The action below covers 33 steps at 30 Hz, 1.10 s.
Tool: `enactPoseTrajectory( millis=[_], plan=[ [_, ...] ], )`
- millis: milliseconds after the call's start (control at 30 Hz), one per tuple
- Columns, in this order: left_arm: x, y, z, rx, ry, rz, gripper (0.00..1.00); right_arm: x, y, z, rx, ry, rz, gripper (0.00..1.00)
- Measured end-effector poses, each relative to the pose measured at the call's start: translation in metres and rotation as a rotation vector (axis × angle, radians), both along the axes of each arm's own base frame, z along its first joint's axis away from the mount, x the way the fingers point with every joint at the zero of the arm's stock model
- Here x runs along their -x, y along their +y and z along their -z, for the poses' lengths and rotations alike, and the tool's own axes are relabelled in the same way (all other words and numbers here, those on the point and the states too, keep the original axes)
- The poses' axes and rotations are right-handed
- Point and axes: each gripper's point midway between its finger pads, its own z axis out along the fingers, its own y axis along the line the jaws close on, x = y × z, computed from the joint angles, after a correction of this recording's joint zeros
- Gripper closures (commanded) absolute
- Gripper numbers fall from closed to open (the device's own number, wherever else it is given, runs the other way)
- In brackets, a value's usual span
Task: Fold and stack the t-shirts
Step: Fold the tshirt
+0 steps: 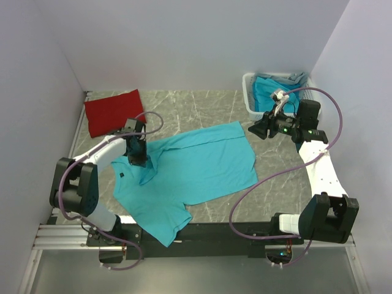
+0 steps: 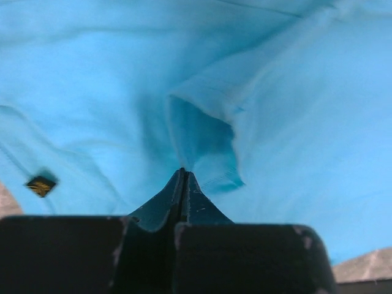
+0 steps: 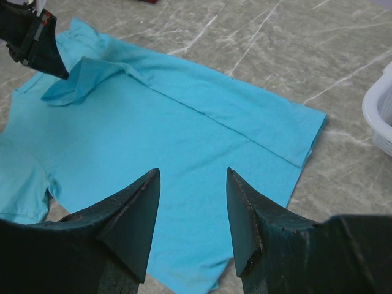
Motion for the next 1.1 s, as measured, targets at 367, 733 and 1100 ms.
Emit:
enactPoseTrajectory(
  millis=[367,733,1100],
  plan=[
    [0.023,-0.061,-0.009,0.088,0.002,0.167,0.84,0.0,-0.001,0.0,-0.002,-0.001,0.002,0.46],
    [0.034,-0.052,-0.011,0.001,0.004,0.167,0.57,0.0,-0.003,-0.001,-0.005,-0.001,0.004,0.46],
    [-0.024,-0.04,-0.031,-0.021,-0.122,0.039,0.99,0.0,-0.003,-0.001,-0.007,0.0,0.002,0.46]
  ],
)
